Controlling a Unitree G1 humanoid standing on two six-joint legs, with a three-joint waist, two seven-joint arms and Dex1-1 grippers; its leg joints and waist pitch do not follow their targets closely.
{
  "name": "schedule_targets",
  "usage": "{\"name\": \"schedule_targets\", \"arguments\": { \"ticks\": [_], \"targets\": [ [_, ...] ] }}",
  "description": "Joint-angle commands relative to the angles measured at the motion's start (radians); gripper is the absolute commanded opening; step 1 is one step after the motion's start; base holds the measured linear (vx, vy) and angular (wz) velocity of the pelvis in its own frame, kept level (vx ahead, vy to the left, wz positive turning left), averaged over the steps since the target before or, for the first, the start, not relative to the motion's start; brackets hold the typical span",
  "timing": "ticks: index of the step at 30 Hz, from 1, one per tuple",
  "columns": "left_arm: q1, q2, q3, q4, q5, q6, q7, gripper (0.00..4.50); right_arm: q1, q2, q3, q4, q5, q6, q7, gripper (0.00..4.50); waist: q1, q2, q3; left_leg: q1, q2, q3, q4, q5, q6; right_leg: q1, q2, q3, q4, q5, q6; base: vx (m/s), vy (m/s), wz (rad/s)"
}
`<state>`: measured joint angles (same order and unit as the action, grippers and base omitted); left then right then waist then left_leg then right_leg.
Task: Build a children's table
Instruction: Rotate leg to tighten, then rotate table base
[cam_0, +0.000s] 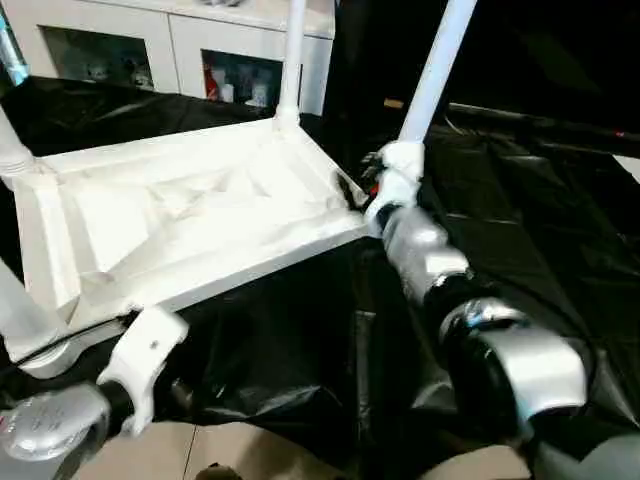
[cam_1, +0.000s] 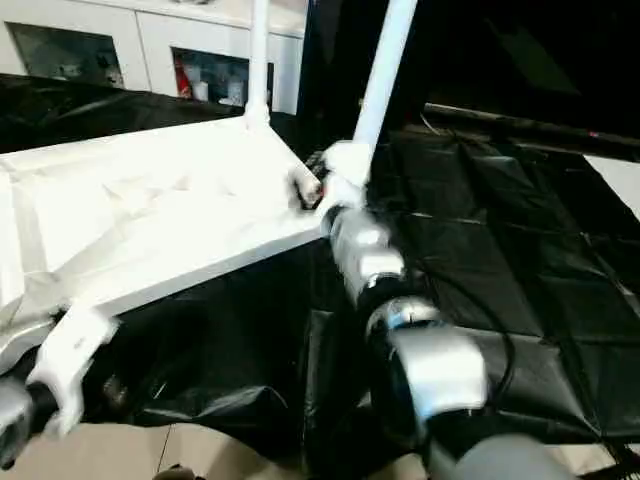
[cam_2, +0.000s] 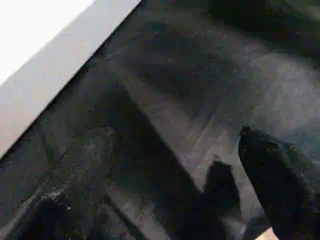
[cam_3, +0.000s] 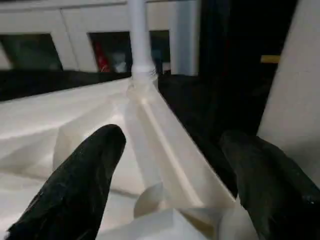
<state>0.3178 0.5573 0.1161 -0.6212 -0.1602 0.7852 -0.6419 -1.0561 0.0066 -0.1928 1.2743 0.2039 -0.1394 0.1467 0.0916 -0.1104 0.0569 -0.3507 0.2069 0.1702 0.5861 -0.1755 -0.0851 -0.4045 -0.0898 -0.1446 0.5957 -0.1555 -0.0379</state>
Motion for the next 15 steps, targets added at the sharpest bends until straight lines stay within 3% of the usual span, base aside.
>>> {"name": "schedule_targets", "arguments": {
  "ticks": [1, 4, 9, 15],
  "targets": [
    [0.017, 0.006, 0.014, -0.01, 0.009, -0.001, 0.014, 4.45, -0.025, -0.034, -0.028, 0.023, 0.016, 0.015, -0.034, 3.71, -0.001, 0.026, -0.046, 0.009, 0.03, -0.021, -0.083, -0.454, -0.044, 0.031, -0.067, 0.065, -0.081, -0.499, -0.048, 0.0, 0.0, 0.0],
    [0.029, 0.004, 0.022, -0.014, 0.009, 0.005, 0.028, 4.45, -0.041, -0.051, -0.041, 0.04, 0.018, 0.022, -0.065, 3.71, -0.001, 0.024, -0.045, 0.011, 0.032, -0.021, -0.083, -0.456, -0.051, 0.026, -0.066, 0.066, -0.078, -0.476, -0.056, 0.0, 0.0, 0.0],
    [0.033, -0.006, 0.044, 0.003, 0.016, 0.0, 0.051, 4.45, -0.057, -0.096, -0.068, 0.058, 0.014, 0.023, -0.133, 3.71, 0.014, 0.022, -0.047, 0.013, 0.033, -0.016, -0.083, -0.436, -0.059, 0.026, -0.063, 0.069, -0.07, -0.412, -0.069, 0.0, 0.0, 0.0],
    [0.033, -0.011, 0.069, 0.025, 0.024, -0.025, 0.076, 4.45, -0.06, -0.135, -0.088, 0.069, 0.002, 0.018, -0.179, 3.71, 0.026, 0.018, -0.048, 0.011, 0.031, -0.015, -0.081, -0.435, -0.061, 0.029, -0.064, 0.069, -0.072, -0.419, -0.058, 0.0, 0.0, 0.0]
  ]
}}
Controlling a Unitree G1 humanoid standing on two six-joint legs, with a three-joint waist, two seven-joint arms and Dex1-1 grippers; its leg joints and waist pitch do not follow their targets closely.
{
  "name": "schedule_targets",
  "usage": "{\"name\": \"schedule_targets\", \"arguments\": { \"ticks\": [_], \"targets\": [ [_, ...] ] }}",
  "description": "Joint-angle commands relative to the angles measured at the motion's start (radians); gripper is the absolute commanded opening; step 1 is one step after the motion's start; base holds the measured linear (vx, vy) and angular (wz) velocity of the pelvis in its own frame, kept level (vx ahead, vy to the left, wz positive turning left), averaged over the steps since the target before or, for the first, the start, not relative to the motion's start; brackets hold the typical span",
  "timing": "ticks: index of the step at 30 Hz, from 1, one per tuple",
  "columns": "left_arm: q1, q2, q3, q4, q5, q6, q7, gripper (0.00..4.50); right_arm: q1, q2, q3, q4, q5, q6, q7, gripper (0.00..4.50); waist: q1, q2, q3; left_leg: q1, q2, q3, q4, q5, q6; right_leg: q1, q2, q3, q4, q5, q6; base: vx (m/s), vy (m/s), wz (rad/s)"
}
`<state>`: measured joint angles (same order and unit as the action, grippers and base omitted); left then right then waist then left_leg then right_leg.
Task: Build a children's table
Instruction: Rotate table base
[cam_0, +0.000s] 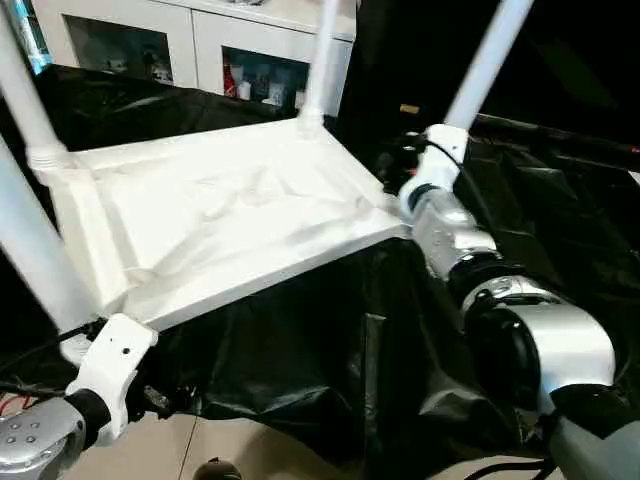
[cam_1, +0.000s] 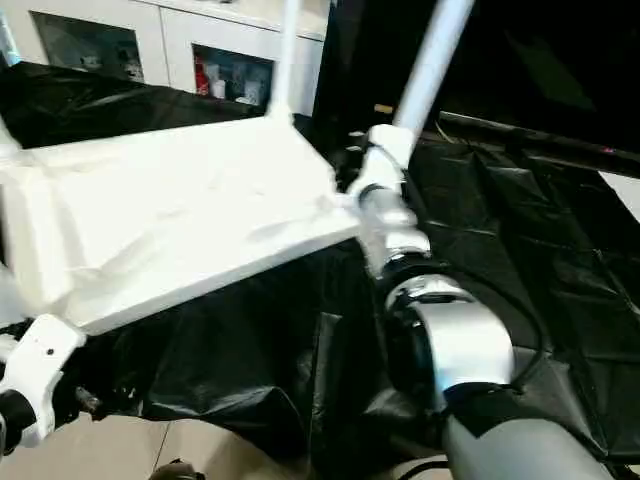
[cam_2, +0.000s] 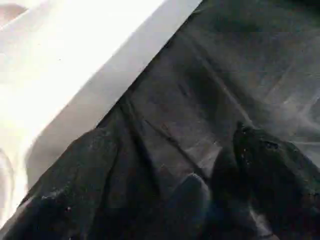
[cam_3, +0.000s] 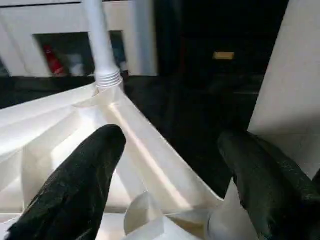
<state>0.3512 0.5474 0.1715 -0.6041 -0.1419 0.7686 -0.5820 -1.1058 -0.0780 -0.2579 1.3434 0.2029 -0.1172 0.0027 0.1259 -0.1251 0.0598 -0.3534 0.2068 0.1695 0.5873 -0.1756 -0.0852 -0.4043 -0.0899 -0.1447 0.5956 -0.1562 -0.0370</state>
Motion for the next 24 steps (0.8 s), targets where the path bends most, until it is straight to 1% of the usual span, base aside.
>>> {"name": "schedule_targets", "arguments": {
  "ticks": [1, 2, 3, 5, 7, 10, 12, 14, 15, 16, 17, 18, 19, 21, 22, 23, 24],
  "targets": [
    [0.0, -0.002, 0.023, 0.015, 0.004, -0.016, 0.024, 4.45, -0.007, -0.065, -0.032, 0.003, 0.002, -0.006, -0.05, 3.71, -0.009, 0.033, -0.052, 0.013, 0.031, -0.015, -0.082, -0.433, -0.061, 0.029, -0.064, 0.069, -0.07, -0.417, -0.06, 0.0, 0.0, 0.0],
    [0.001, -0.001, 0.032, 0.024, 0.003, -0.025, 0.029, 4.45, -0.002, -0.081, -0.037, 0.005, 0.0, -0.01, -0.064, 3.71, -0.008, 0.035, -0.051, 0.014, 0.03, -0.014, -0.081, -0.435, -0.061, 0.028, -0.064, 0.069, -0.071, -0.418, -0.059, 0.0, 0.0, 0.0],
    [0.003, 0.001, 0.037, 0.029, 0.002, -0.029, 0.031, 4.45, 0.001, -0.091, -0.042, 0.006, -0.003, -0.013, -0.072, 3.71, -0.007, 0.032, -0.052, 0.014, 0.029, -0.013, -0.08, -0.434, -0.059, 0.027, -0.062, 0.068, -0.072, -0.421, -0.057, 0.0, 0.0, 0.0],
    [0.004, 0.002, 0.044, 0.032, 0.001, -0.036, 0.031, 4.45, 0.004, -0.1, -0.045, 0.008, -0.006, -0.014, -0.076, 3.71, -0.002, 0.032, -0.052, 0.014, 0.029, -0.014, -0.079, -0.426, -0.058, 0.029, -0.062, 0.067, -0.071, -0.42, -0.054, 0.0, 0.0, 0.0],
    [0.004, 0.0, 0.065, 0.035, -0.006, -0.048, 0.031, 4.45, 0.01, -0.114, -0.048, 0.008, -0.013, -0.018, -0.077, 3.71, 0.0, 0.033, -0.052, 0.014, 0.03, -0.013, -0.079, -0.432, -0.059, 0.028, -0.06, 0.067, -0.071, -0.417, -0.053, 0.0, 0.0, 0.0],
    [0.011, 0.002, 0.109, 0.035, -0.034, -0.076, 0.005, 4.45, 0.022, -0.136, -0.058, 0.006, -0.008, -0.022, -0.083, 3.71, 0.001, 0.029, -0.053, 0.014, 0.029, -0.012, -0.077, -0.427, -0.057, 0.029, -0.06, 0.066, -0.071, -0.412, -0.055, 0.0, 0.0, 0.0],
    [0.018, 0.009, 0.14, 0.038, -0.056, -0.098, -0.022, 4.45, 0.03, -0.146, -0.06, 0.005, -0.009, -0.025, -0.08, 3.71, 0.002, 0.026, -0.053, 0.012, 0.026, -0.011, -0.075, -0.419, -0.049, 0.03, -0.063, 0.066, -0.073, -0.423, -0.052, 0.0, 0.0, 0.0],
    [0.018, 0.013, 0.177, 0.044, -0.084, -0.117, -0.044, 4.45, 0.04, -0.149, -0.056, 0.004, -0.015, -0.026, -0.061, 3.71, -0.001, 0.024, -0.053, 0.011, 0.027, -0.011, -0.074, -0.42, -0.047, 0.029, -0.06, 0.065, -0.074, -0.429, -0.05, 0.0, 0.0, 0.0],
    [0.018, 0.013, 0.177, 0.044, -0.084, -0.117, -0.044, 4.45, 0.04, -0.149, -0.056, 0.004, -0.015, -0.026, -0.061, 3.71, -0.002, 0.024, -0.053, 0.011, 0.027, -0.011, -0.074, -0.421, -0.047, 0.028, -0.06, 0.065, -0.073, -0.429, -0.05, 0.0, 0.0, 0.0],
    [0.016, 0.015, 0.204, 0.052, -0.101, -0.133, -0.054, 4.45, 0.048, -0.151, -0.05, 0.002, -0.019, -0.029, -0.046, 3.71, -0.003, 0.025, -0.053, 0.011, 0.028, -0.012, -0.075, -0.423, -0.048, 0.028, -0.06, 0.065, -0.073, -0.43, -0.05, 0.0, 0.0, 0.0],
    [0.009, 0.01, 0.259, 0.077, -0.135, -0.153, -0.067, 4.45, 0.064, -0.152, -0.046, -0.002, -0.021, -0.032, -0.014, 3.71, -0.006, 0.021, -0.053, 0.009, 0.027, -0.011, -0.074, -0.423, -0.044, 0.029, -0.06, 0.065, -0.074, -0.437, -0.048, 0.0, 0.0, 0.0],
    [0.006, 0.009, 0.285, 0.094, -0.148, -0.169, -0.072, 4.45, 0.073, -0.152, -0.045, -0.005, -0.021, -0.033, 0.005, 3.71, -0.007, 0.022, -0.052, 0.007, 0.024, -0.011, -0.073, -0.42, -0.039, 0.029, -0.06, 0.065, -0.077, -0.448, -0.044, 0.0, 0.0, 0.0],
    [-0.001, 0.014, 0.31, 0.124, -0.147, -0.196, -0.07, 4.45, 0.084, -0.15, -0.047, -0.01, -0.018, -0.036, 0.036, 3.71, -0.011, 0.021, -0.053, 0.007, 0.024, -0.011, -0.073, -0.419, -0.037, 0.03, -0.059, 0.065, -0.079, -0.452, -0.04, 0.0, 0.0, 0.0],
    [-0.026, 0.009, 0.334, 0.147, -0.159, -0.216, -0.063, 4.45, 0.102, -0.145, -0.037, -0.018, -0.024, -0.042, 0.084, 3.71, -0.019, 0.02, -0.053, 0.009, 0.027, -0.013, -0.074, -0.425, -0.035, 0.029, -0.058, 0.064, -0.079, -0.459, -0.035, 0.0, 0.0, 0.0],
    [-0.062, -0.005, 0.347, 0.166, -0.178, -0.239, -0.056, 4.45, 0.121, -0.136, -0.035, -0.03, -0.014, -0.045, 0.168, 3.71, -0.022, 0.021, -0.054, 0.011, 0.028, -0.014, -0.073, -0.434, -0.033, 0.028, -0.057, 0.064, -0.079, -0.459, -0.038, 0.0, 0.0, 0.0],
    [-0.063, -0.005, 0.347, 0.167, -0.179, -0.239, -0.056, 4.45, 0.121, -0.136, -0.035, -0.03, -0.014, -0.045, 0.169, 3.71, -0.022, 0.023, -0.054, 0.013, 0.029, -0.014, -0.073, -0.438, -0.032, 0.027, -0.058, 0.064, -0.08, -0.457, -0.041, 0.0, 0.0, 0.0],
    [-0.094, -0.016, 0.338, 0.176, -0.194, -0.248, -0.056, 4.45, 0.143, -0.129, -0.021, -0.043, -0.017, -0.051, 0.221, 3.71, -0.024, 0.023, -0.055, 0.011, 0.031, -0.015, -0.074, -0.434, -0.034, 0.03, -0.059, 0.065, -0.077, -0.438, -0.053, 0.0, 0.0, 0.0]
  ]
}}
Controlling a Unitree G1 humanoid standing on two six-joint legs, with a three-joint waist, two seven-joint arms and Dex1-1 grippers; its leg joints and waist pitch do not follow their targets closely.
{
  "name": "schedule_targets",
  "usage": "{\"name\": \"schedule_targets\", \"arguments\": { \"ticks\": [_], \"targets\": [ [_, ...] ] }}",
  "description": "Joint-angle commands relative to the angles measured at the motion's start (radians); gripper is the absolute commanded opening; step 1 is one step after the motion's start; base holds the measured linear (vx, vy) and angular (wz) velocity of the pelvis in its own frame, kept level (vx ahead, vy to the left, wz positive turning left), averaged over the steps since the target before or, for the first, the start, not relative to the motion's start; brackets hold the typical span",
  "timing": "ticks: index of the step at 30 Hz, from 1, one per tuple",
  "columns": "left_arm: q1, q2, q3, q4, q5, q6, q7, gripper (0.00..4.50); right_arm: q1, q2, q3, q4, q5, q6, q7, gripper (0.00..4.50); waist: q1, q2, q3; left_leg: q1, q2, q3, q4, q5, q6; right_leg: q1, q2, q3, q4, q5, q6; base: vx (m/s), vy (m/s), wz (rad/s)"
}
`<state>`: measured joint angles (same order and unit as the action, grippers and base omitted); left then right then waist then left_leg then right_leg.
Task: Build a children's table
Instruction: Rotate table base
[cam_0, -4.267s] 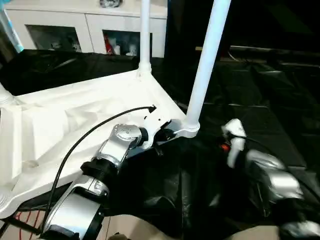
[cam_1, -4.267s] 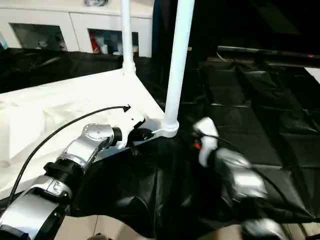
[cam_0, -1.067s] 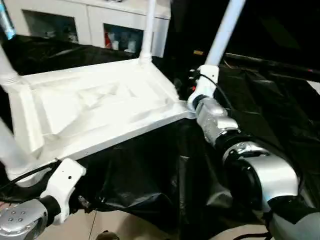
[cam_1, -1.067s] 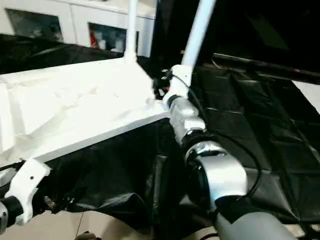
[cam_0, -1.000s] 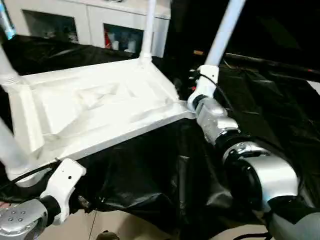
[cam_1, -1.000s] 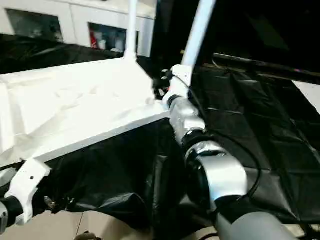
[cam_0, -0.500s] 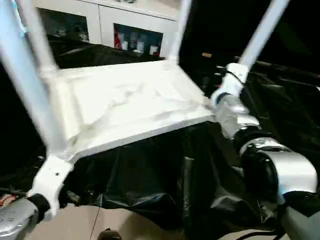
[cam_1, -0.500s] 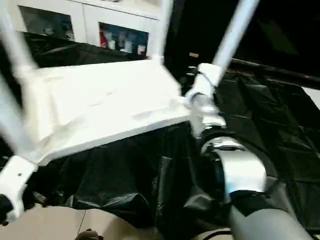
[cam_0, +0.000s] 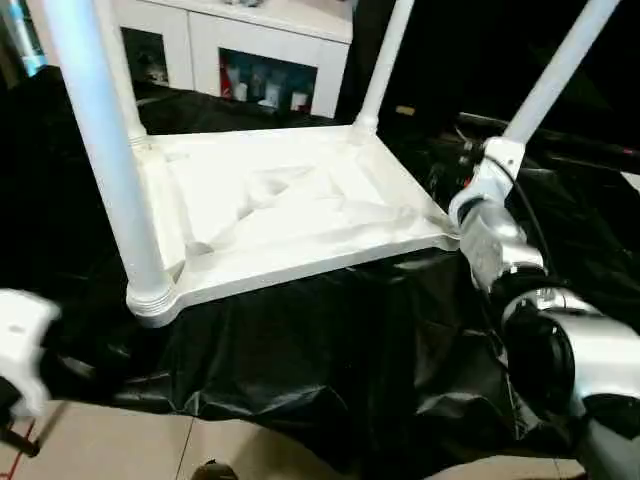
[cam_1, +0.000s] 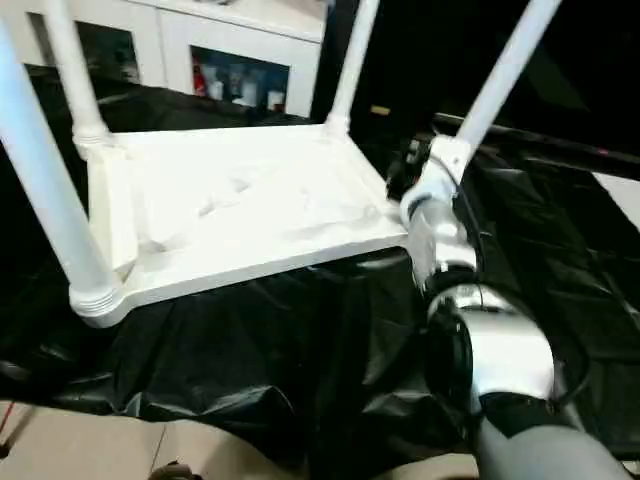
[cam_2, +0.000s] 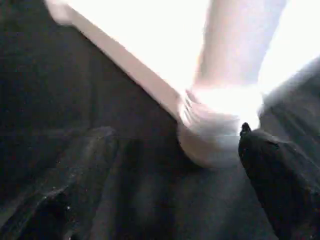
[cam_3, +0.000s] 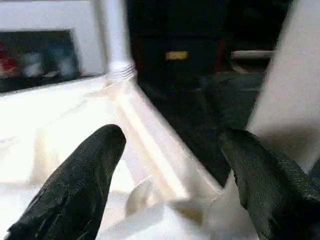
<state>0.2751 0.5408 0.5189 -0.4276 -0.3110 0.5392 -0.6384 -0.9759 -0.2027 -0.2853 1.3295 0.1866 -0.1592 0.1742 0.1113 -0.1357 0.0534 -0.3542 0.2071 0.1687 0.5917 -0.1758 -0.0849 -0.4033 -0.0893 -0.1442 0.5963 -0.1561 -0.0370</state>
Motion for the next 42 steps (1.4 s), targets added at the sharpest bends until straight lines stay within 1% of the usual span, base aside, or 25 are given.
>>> {"name": "schedule_targets", "arguments": {
  "ticks": [1, 2, 3, 5, 6, 7, 8, 9, 11, 12, 17, 19, 20, 22, 23, 25, 26, 28, 30, 31, 32, 33, 38, 41, 42],
  "targets": [
    [-0.047, -0.017, -0.025, 0.013, -0.035, -0.025, 0.0, 4.45, 0.037, 0.0, 0.027, -0.041, -0.013, -0.021, 0.09, 3.71, -0.009, 0.031, -0.049, 0.011, 0.032, -0.014, -0.079, -0.431, -0.035, 0.03, -0.061, 0.066, -0.078, -0.432, -0.055, 0.0, 0.0, 0.0],
    [-0.071, -0.021, -0.043, 0.028, -0.044, -0.03, -0.002, 4.45, 0.061, 0.003, 0.049, -0.053, -0.032, -0.036, 0.118, 3.71, -0.008, 0.031, -0.051, 0.01, 0.032, -0.014, -0.079, -0.42, -0.036, 0.031, -0.062, 0.068, -0.075, -0.415, -0.061, 0.0, 0.0, 0.0],
    [-0.1, -0.023, -0.067, 0.056, -0.046, -0.036, -0.006, 4.45, 0.089, 0.003, 0.076, -0.062, -0.059, -0.059, 0.135, 3.71, -0.007, 0.035, -0.053, 0.01, 0.033, -0.014, -0.08, -0.408, -0.041, 0.033, -0.064, 0.069, -0.071, -0.396, -0.072, 0.0, 0.0, 0.0],
    [-0.128, -0.031, -0.083, 0.079, -0.051, -0.045, -0.014, 4.45, 0.113, 0.005, 0.076, -0.072, -0.062, -0.068, 0.12, 3.71, -0.006, 0.031, -0.054, 0.012, 0.032, -0.012, -0.079, -0.398, -0.044, 0.033, -0.064, 0.07, -0.072, -0.399, -0.074, 0.0, 0.0, 0.0],
    [-0.161, -0.041, -0.101, 0.105, -0.054, -0.056, -0.022, 4.45, 0.138, 0.007, 0.071, -0.083, -0.06, -0.076, 0.102, 3.71, -0.007, 0.031, -0.055, 0.011, 0.032, -0.013, -0.079, -0.391, -0.047, 0.035, -0.065, 0.07, -0.069, -0.396, -0.075, 0.0, 0.0, 0.0],
    [-0.189, -0.048, -0.117, 0.124, -0.053, -0.066, -0.027, 4.45, 0.158, 0.008, 0.064, -0.093, -0.055, -0.084, 0.089, 3.71, -0.006, 0.037, -0.056, 0.013, 0.032, -0.013, -0.08, -0.388, -0.049, 0.035, -0.064, 0.071, -0.07, -0.39, -0.076, 0.0, 0.0, 0.0],
    [-0.221, -0.059, -0.132, 0.142, -0.061, -0.072, -0.033, 4.45, 0.185, 0.009, 0.054, -0.108, -0.049, -0.098, 0.07, 3.71, -0.005, 0.034, -0.057, 0.016, 0.032, -0.011, -0.078, -0.383, -0.052, 0.033, -0.064, 0.072, -0.069, -0.372, -0.078, 0.0, 0.0, 0.0],
    [-0.246, -0.067, -0.144, 0.154, -0.063, -0.077, -0.036, 4.45, 0.207, 0.011, 0.041, -0.123, -0.038, -0.106, 0.049, 3.71, -0.004, 0.039, -0.058, 0.017, 0.033, -0.011, -0.079, -0.382, -0.055, 0.034, -0.063, 0.072, -0.068, -0.36, -0.081, 0.0, 0.0, 0.0],
    [-0.262, -0.071, -0.153, 0.165, -0.066, -0.082, -0.036, 4.45, 0.223, 0.012, 0.033, -0.136, -0.029, -0.109, 0.038, 3.71, -0.005, 0.035, -0.058, 0.015, 0.033, -0.012, -0.079, -0.377, -0.058, 0.037, -0.063, 0.072, -0.064, -0.348, -0.082, 0.0, 0.0, 0.0],
    [-0.28, -0.079, -0.164, 0.174, -0.072, -0.082, -0.036, 4.45, 0.246, 0.014, 0.026, -0.154, -0.024, -0.118, 0.018, 3.71, -0.01, 0.031, -0.058, 0.012, 0.032, -0.011, -0.079, -0.38, -0.056, 0.039, -0.062, 0.072, -0.064, -0.355, -0.081, 0.0, 0.0, 0.0],
    [-0.34, -0.117, -0.239, 0.186, -0.102, -0.086, -0.053, 4.45, 0.322, 0.021, 0.038, -0.196, -0.061, -0.109, -0.117, 3.71, -0.019, 0.029, -0.059, 0.014, 0.029, -0.01, -0.075, -0.378, -0.059, 0.036, -0.063, 0.07, -0.071, -0.402, -0.062, 0.0, 0.0, 0.0],
    [-0.343, -0.118, -0.251, 0.181, -0.105, -0.082, -0.063, 4.45, 0.321, 0.02, 0.053, -0.186, -0.076, -0.098, -0.117, 3.71, -0.023, 0.027, -0.057, 0.012, 0.027, -0.01, -0.074, -0.392, -0.054, 0.035, -0.061, 0.068, -0.076, -0.432, -0.053, 0.0, 0.0, 0.0],
    [-0.347, -0.114, -0.27, 0.172, -0.113, -0.074, -0.081, 4.45, 0.316, 0.02, 0.068, -0.173, -0.091, -0.083, -0.113, 3.71, -0.024, 0.033, -0.056, 0.014, 0.027, -0.011, -0.074, -0.402, -0.05, 0.033, -0.062, 0.067, -0.08, -0.458, -0.045, 0.0, 0.0, 0.0],
    [-0.347, -0.114, -0.272, 0.171, -0.113, -0.073, -0.082, 4.45, 0.316, 0.02, 0.069, -0.172, -0.093, -0.081, -0.113, 3.71, -0.026, 0.03, -0.056, 0.016, 0.027, -0.011, -0.073, -0.41, -0.048, 0.032, -0.063, 0.066, -0.083, -0.475, -0.038, 0.0, 0.0, 0.0],
    [-0.347, -0.094, -0.312, 0.149, -0.135, -0.052, -0.126, 4.45, 0.298, 0.024, 0.089, -0.154, -0.105, -0.047, -0.104, 3.71, -0.026, 0.032, -0.057, 0.015, 0.028, -0.012, -0.074, -0.407, -0.048, 0.032, -0.063, 0.066, -0.082, -0.472, -0.038, 0.0, 0.0, 0.0],
    [-0.344, -0.074, -0.346, 0.124, -0.155, -0.03, -0.171, 4.45, 0.275, 0.027, 0.106, -0.131, -0.117, -0.022, -0.092, 3.71, -0.028, 0.039, -0.059, 0.014, 0.029, -0.014, -0.076, -0.405, -0.053, 0.035, -0.06, 0.067, -0.073, -0.435, -0.058, 0.0, 0.0, 0.0],
    [-0.344, -0.068, -0.355, 0.119, -0.161, -0.025, -0.181, 4.45, 0.27, 0.029, 0.111, -0.129, -0.121, -0.017, -0.092, 3.71, -0.029, 0.037, -0.057, 0.015, 0.031, -0.012, -0.076, -0.403, -0.057, 0.033, -0.06, 0.069, -0.07, -0.403, -0.073, 0.0, 0.0, 0.0],
    [-0.337, -0.056, -0.378, 0.099, -0.185, -0.001, -0.214, 4.45, 0.254, 0.04, 0.115, -0.115, -0.122, -0.013, -0.078, 3.71, -0.029, 0.042, -0.059, 0.013, 0.032, -0.011, -0.077, -0.389, -0.06, 0.036, -0.06, 0.072, -0.063, -0.364, -0.09, 0.0, 0.0, 0.0],
    [-0.332, -0.048, -0.408, 0.076, -0.213, 0.03, -0.246, 4.45, 0.231, 0.057, 0.118, -0.095, -0.126, -0.001, -0.063, 3.71, -0.03, 0.042, -0.058, 0.013, 0.033, -0.011, -0.077, -0.386, -0.062, 0.038, -0.061, 0.073, -0.06, -0.356, -0.099, 0.0, 0.0, 0.0],
    [-0.333, -0.047, -0.426, 0.067, -0.223, 0.043, -0.258, 4.45, 0.221, 0.067, 0.126, -0.084, -0.135, 0.012, -0.054, 3.71, -0.031, 0.038, -0.057, 0.012, 0.032, -0.009, -0.077, -0.385, -0.062, 0.037, -0.061, 0.073, -0.06, -0.357, -0.101, 0.0, 0.0, 0.0],
    [-0.336, -0.051, -0.438, 0.062, -0.226, 0.048, -0.261, 4.45, 0.217, 0.074, 0.131, -0.08, -0.139, 0.015, -0.049, 3.71, -0.03, 0.041, -0.057, 0.011, 0.032, -0.009, -0.077, -0.375, -0.063, 0.039, -0.061, 0.075, -0.059, -0.351, -0.105, 0.0, 0.0, 0.0],
    [-0.346, -0.06, -0.46, 0.051, -0.24, 0.06, -0.263, 4.45, 0.209, 0.09, 0.141, -0.072, -0.145, 0.024, -0.035, 3.71, -0.03, 0.038, -0.055, 0.011, 0.032, -0.008, -0.077, -0.374, -0.064, 0.037, -0.062, 0.076, -0.06, -0.361, -0.103, 0.0, 0.0, 0.0],
    [-0.398, -0.104, -0.52, 0.019, -0.306, 0.109, -0.268, 4.45, 0.191, 0.157, 0.186, -0.057, -0.169, 0.045, 0.032, 3.71, -0.035, 0.04, -0.052, 0.011, 0.031, -0.012, -0.076, -0.409, -0.075, 0.038, -0.065, 0.074, -0.069, -0.444, -0.079, 0.0, 0.0, 0.0],
    [-0.422, -0.129, -0.535, 0.012, -0.346, 0.139, -0.264, 4.45, 0.178, 0.186, 0.197, -0.054, -0.171, 0.048, 0.071, 3.71, -0.048, 0.037, -0.051, 0.01, 0.031, -0.015, -0.073, -0.43, -0.075, 0.036, -0.067, 0.072, -0.075, -0.504, -0.061, 0.0, 0.0, 0.0],
    [-0.422, -0.129, -0.535, 0.012, -0.346, 0.139, -0.264, 4.45, 0.178, 0.186, 0.197, -0.054, -0.171, 0.048, 0.071, 3.71, -0.054, 0.037, -0.051, 0.006, 0.03, -0.017, -0.073, -0.426, -0.073, 0.038, -0.069, 0.071, -0.076, -0.513, -0.058, 0.0, 0.0, 0.0]
  ]
}}
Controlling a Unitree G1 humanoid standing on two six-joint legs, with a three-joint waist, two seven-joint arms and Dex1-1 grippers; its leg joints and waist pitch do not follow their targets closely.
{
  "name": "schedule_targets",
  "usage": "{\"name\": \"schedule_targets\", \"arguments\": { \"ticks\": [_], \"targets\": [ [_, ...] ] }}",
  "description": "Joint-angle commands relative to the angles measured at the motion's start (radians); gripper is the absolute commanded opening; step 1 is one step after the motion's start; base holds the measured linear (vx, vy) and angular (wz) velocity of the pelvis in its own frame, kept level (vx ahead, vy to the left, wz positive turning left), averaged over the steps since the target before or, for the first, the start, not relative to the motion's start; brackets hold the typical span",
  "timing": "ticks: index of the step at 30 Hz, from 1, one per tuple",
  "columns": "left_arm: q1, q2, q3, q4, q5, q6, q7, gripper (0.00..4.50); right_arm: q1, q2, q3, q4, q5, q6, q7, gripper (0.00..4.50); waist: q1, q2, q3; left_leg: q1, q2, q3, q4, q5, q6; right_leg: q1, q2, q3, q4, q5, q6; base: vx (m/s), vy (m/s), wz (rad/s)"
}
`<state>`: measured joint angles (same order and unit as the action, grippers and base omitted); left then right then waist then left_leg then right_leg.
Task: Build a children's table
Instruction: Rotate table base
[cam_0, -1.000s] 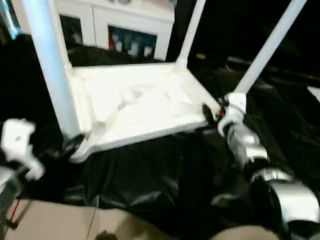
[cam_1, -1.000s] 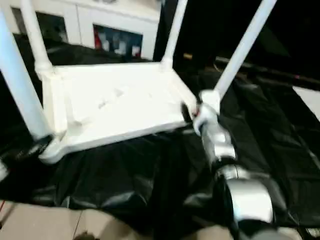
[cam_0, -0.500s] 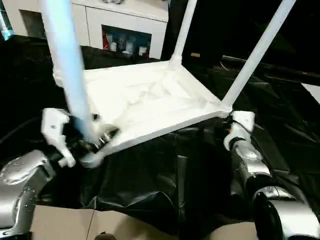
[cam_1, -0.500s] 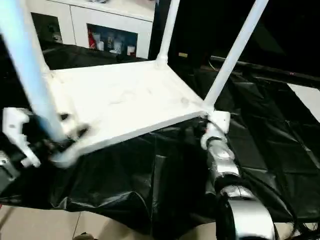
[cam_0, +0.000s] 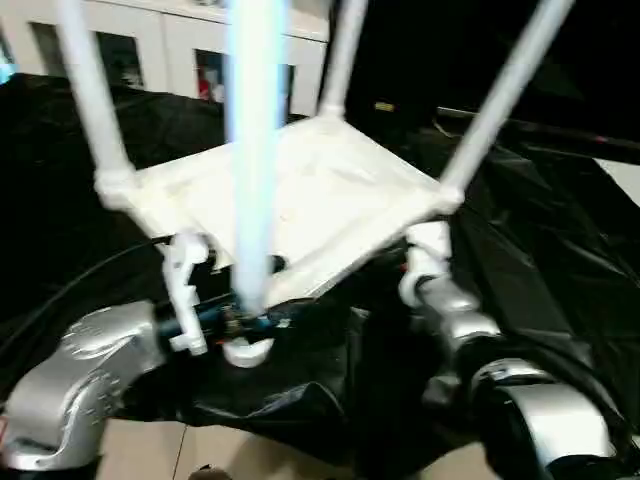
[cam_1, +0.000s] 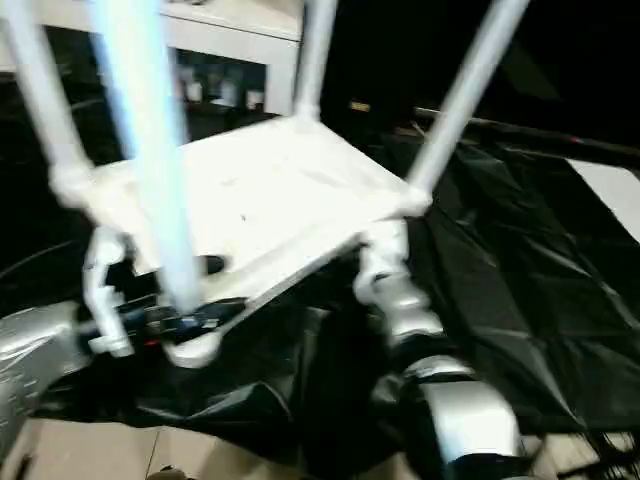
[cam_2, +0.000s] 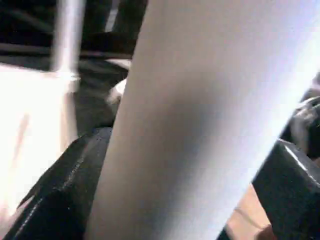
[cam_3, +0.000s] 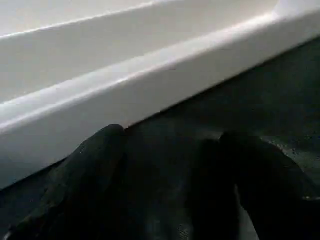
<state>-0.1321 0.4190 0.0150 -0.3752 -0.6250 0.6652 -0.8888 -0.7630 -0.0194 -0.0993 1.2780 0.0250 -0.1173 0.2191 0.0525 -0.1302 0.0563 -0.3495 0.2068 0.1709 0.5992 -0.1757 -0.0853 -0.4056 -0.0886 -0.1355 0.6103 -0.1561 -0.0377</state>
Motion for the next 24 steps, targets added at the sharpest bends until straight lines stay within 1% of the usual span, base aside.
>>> {"name": "schedule_targets", "arguments": {
  "ticks": [1, 2, 3, 4, 6, 7, 8, 9, 10, 12, 13, 14, 15, 16, 17, 18, 21, 24],
  "targets": [
    [-0.031, -0.028, -0.045, -0.038, -0.048, 0.025, -0.009, 4.45, -0.046, 0.032, 0.017, -0.006, -0.005, 0.006, 0.084, 3.71, 0.002, 0.03, -0.055, 0.0, 0.032, -0.02, -0.081, -0.422, -0.073, 0.042, -0.07, 0.062, -0.089, -0.513, -0.056, 0.0, 0.0, 0.0],
    [-0.043, -0.044, -0.061, -0.035, -0.052, 0.03, -0.007, 4.45, -0.052, 0.056, 0.024, -0.011, -0.001, 0.007, 0.134, 3.71, -0.003, 0.027, -0.055, -0.002, 0.031, -0.02, -0.08, -0.417, -0.068, 0.042, -0.069, 0.062, -0.09, -0.521, -0.053, 0.0, 0.0, 0.0],
    [-0.044, -0.047, -0.064, -0.034, -0.052, 0.031, -0.007, 4.45, -0.053, 0.059, 0.025, -0.012, -0.001, 0.007, 0.142, 3.71, -0.007, 0.028, -0.055, -0.003, 0.03, -0.019, -0.078, -0.409, -0.066, 0.042, -0.07, 0.063, -0.09, -0.519, -0.051, 0.0, 0.0, 0.0],
    [-0.048, -0.05, -0.071, -0.033, -0.052, 0.031, -0.007, 4.45, -0.055, 0.065, 0.029, -0.012, -0.004, 0.005, 0.157, 3.71, -0.011, 0.026, -0.055, -0.007, 0.032, -0.021, -0.08, -0.393, -0.063, 0.044, -0.07, 0.064, -0.087, -0.508, -0.055, 0.0, 0.0, 0.0],
    [-0.056, -0.056, -0.084, -0.03, -0.055, 0.036, -0.008, 4.45, -0.055, 0.074, 0.041, -0.013, -0.013, -0.003, 0.178, 3.71, -0.014, 0.026, -0.057, -0.009, 0.032, -0.02, -0.079, -0.368, -0.06, 0.046, -0.071, 0.065, -0.085, -0.493, -0.059, 0.0, 0.0, 0.0],
    [-0.068, -0.066, -0.095, -0.024, -0.057, 0.039, -0.007, 4.45, -0.053, 0.081, 0.048, -0.016, -0.015, -0.005, 0.197, 3.71, -0.012, 0.021, -0.058, -0.006, 0.033, -0.017, -0.077, -0.345, -0.057, 0.044, -0.071, 0.068, -0.082, -0.474, -0.066, 0.0, 0.0, 0.0],
    [-0.081, -0.076, -0.105, -0.019, -0.058, 0.041, -0.006, 4.45, -0.052, 0.087, 0.054, -0.018, -0.017, -0.006, 0.212, 3.71, -0.011, 0.024, -0.058, -0.007, 0.033, -0.016, -0.078, -0.336, -0.057, 0.044, -0.071, 0.069, -0.08, -0.458, -0.072, 0.0, 0.0, 0.0],
    [-0.094, -0.084, -0.115, -0.014, -0.06, 0.042, -0.006, 4.45, -0.05, 0.088, 0.061, -0.018, -0.022, -0.008, 0.217, 3.71, -0.009, 0.026, -0.059, -0.003, 0.035, -0.014, -0.078, -0.324, -0.058, 0.043, -0.068, 0.07, -0.077, -0.427, -0.082, 0.0, 0.0, 0.0],
    [-0.102, -0.091, -0.123, -0.011, -0.062, 0.042, -0.005, 4.45, -0.048, 0.088, 0.064, -0.017, -0.026, -0.01, 0.222, 3.71, -0.009, 0.027, -0.059, -0.003, 0.035, -0.013, -0.079, -0.314, -0.059, 0.042, -0.065, 0.071, -0.073, -0.387, -0.096, 0.0, 0.0, 0.0],
    [-0.116, -0.104, -0.135, -0.002, -0.057, 0.042, -0.003, 4.45, -0.046, 0.086, 0.066, -0.017, -0.03, -0.014, 0.223, 3.71, -0.009, 0.027, -0.059, -0.007, 0.035, -0.013, -0.08, -0.309, -0.06, 0.047, -0.065, 0.072, -0.069, -0.361, -0.108, 0.0, 0.0, 0.0],
    [-0.118, -0.106, -0.137, -0.001, -0.055, 0.041, -0.003, 4.45, -0.046, 0.085, 0.066, -0.017, -0.03, -0.015, 0.222, 3.71, -0.009, 0.026, -0.058, -0.007, 0.035, -0.013, -0.081, -0.315, -0.061, 0.046, -0.065, 0.072, -0.07, -0.369, -0.107, 0.0, 0.0, 0.0],
    [-0.144, -0.127, -0.159, 0.028, -0.039, 0.03, -0.003, 4.45, -0.045, 0.081, 0.056, -0.018, -0.023, -0.015, 0.234, 3.71, -0.009, 0.029, -0.057, -0.001, 0.033, -0.011, -0.079, -0.332, -0.059, 0.043, -0.065, 0.073, -0.075, -0.395, -0.102, 0.0, 0.0, 0.0],
    [-0.144, -0.127, -0.159, 0.028, -0.039, 0.03, -0.003, 4.45, -0.045, 0.081, 0.056, -0.018, -0.023, -0.015, 0.234, 3.71, -0.008, 0.029, -0.057, 0.0, 0.033, -0.01, -0.078, -0.337, -0.06, 0.042, -0.065, 0.072, -0.077, -0.404, -0.1, 0.0, 0.0, 0.0],
    [-0.149, -0.132, -0.164, 0.035, -0.036, 0.027, -0.003, 4.45, -0.045, 0.081, 0.055, -0.018, -0.022, -0.015, 0.239, 3.71, -0.008, 0.026, -0.057, -0.004, 0.032, -0.012, -0.079, -0.343, -0.059, 0.046, -0.066, 0.072, -0.079, -0.425, -0.091, 0.0, 0.0, 0.0],
    [-0.165, -0.145, -0.177, 0.051, -0.027, 0.02, -0.003, 4.45, -0.044, 0.081, 0.052, -0.022, -0.014, -0.015, 0.267, 3.71, -0.007, 0.033, -0.057, -0.002, 0.032, -0.013, -0.079, -0.345, -0.059, 0.045, -0.067, 0.072, -0.079, -0.43, -0.089, 0.0, 0.0, 0.0],
    [-0.182, -0.155, -0.189, 0.068, -0.015, 0.009, -0.007, 4.45, -0.042, 0.082, 0.055, -0.025, -0.012, -0.016, 0.286, 3.71, -0.009, 0.029, -0.058, -0.002, 0.033, -0.013, -0.079, -0.344, -0.058, 0.044, -0.066, 0.072, -0.079, -0.428, -0.087, 0.0, 0.0, 0.0],
    [-0.217, -0.178, -0.203, 0.109, 0.01, -0.013, -0.003, 4.45, -0.04, 0.08, 0.062, -0.026, -0.018, -0.024, 0.282, 3.71, -0.008, 0.028, -0.058, -0.003, 0.032, -0.013, -0.078, -0.331, -0.054, 0.045, -0.066, 0.072, -0.081, -0.427, -0.086, 0.0, 0.0, 0.0],
    [-0.264, -0.194, -0.219, 0.183, 0.074, -0.051, 0.034, 4.45, -0.04, 0.063, 0.042, -0.025, -0.019, -0.038, 0.205, 3.71, -0.006, 0.027, -0.06, -0.002, 0.032, -0.012, -0.076, -0.319, -0.053, 0.044, -0.067, 0.073, -0.08, -0.417, -0.086, 0.0, 0.0, 0.0]
  ]
}}
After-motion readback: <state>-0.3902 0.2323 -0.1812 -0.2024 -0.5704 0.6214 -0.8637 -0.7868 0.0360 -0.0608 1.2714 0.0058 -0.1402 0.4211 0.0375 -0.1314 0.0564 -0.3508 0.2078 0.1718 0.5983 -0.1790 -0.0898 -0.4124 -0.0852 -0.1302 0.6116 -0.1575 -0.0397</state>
